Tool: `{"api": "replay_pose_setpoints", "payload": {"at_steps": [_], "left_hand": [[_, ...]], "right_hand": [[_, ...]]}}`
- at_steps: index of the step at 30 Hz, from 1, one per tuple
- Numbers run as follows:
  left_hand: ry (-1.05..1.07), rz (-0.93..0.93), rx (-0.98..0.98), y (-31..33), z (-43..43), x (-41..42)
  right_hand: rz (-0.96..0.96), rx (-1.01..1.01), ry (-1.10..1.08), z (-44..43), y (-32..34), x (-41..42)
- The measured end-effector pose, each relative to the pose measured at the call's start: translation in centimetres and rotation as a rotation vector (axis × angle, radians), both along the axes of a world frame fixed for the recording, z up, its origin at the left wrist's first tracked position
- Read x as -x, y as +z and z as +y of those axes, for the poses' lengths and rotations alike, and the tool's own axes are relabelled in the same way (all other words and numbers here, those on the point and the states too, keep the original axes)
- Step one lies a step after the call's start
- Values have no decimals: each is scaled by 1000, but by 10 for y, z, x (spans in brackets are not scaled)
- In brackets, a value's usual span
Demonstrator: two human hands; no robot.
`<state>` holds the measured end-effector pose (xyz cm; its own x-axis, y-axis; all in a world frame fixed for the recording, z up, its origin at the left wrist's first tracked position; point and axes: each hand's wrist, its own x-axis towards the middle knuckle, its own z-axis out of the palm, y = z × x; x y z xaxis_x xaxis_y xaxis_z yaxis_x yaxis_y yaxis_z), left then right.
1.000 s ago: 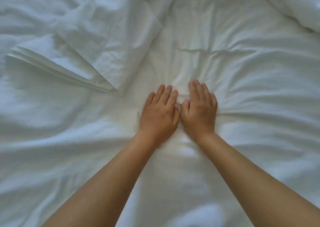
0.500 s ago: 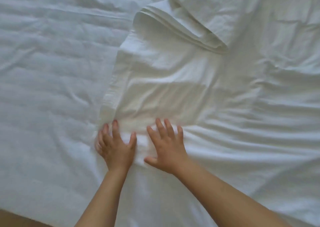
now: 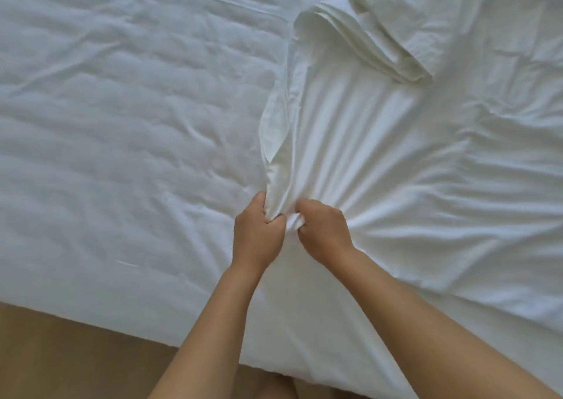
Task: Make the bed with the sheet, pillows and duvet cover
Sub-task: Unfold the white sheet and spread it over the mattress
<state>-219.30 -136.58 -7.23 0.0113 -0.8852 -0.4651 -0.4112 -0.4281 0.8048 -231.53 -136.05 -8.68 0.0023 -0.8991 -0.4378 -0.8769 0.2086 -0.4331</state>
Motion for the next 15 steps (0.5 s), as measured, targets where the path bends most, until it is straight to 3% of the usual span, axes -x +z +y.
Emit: {"api": "replay_pose_setpoints", "payload": {"at_steps": [3, 6, 8, 10, 12, 15], "left_hand": [[-99, -55, -9, 26, 24, -16], [-263, -119, -171, 43, 63, -37], [-287, -230, -285, 45, 91, -49], [-310, -458, -293, 45, 111, -57], [-371, -631, -216, 43, 126, -59], [-434, -564, -8, 41, 140, -48]], "right_hand": [[-43, -29, 87, 33, 32, -3], [-108, -121, 173, 85, 51, -16], [-146, -227, 194, 117, 53, -30], [-216, -353, 143, 139, 46, -38], [-446, -538, -150, 142, 42, -38], [-936, -661, -777, 122, 46, -27]]}}
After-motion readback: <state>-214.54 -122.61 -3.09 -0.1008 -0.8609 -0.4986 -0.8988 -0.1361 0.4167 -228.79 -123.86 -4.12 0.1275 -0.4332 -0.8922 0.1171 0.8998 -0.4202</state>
